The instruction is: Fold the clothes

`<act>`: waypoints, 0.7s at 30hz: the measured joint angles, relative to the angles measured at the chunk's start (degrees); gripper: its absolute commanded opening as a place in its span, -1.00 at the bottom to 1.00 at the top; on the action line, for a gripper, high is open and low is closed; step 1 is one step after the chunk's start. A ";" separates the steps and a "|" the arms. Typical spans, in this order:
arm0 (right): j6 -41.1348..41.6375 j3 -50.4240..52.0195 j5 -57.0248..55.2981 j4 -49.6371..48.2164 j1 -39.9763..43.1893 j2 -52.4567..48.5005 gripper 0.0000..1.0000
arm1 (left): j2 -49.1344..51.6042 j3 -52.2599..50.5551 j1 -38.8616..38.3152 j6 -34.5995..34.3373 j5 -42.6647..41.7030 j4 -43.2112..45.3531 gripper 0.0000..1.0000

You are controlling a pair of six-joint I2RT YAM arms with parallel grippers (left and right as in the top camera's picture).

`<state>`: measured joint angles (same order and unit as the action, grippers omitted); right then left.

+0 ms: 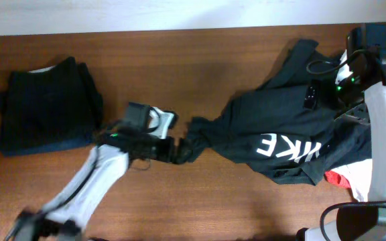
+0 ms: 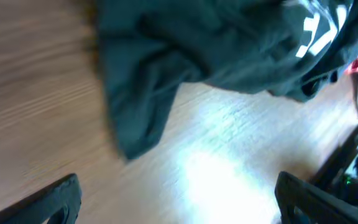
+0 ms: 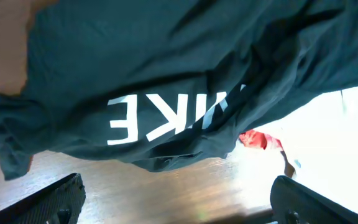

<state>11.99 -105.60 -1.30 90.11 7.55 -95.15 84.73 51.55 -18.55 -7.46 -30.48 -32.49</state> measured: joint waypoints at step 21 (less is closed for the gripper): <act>0.00 0.00 -0.02 0.59 0.04 0.04 0.97 | 11.96 17.81 7.78 -6.73 20.50 17.03 -0.99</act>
<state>11.99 -105.60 -1.32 90.70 7.60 -95.11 96.68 69.36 -10.76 -14.20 -9.98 -15.46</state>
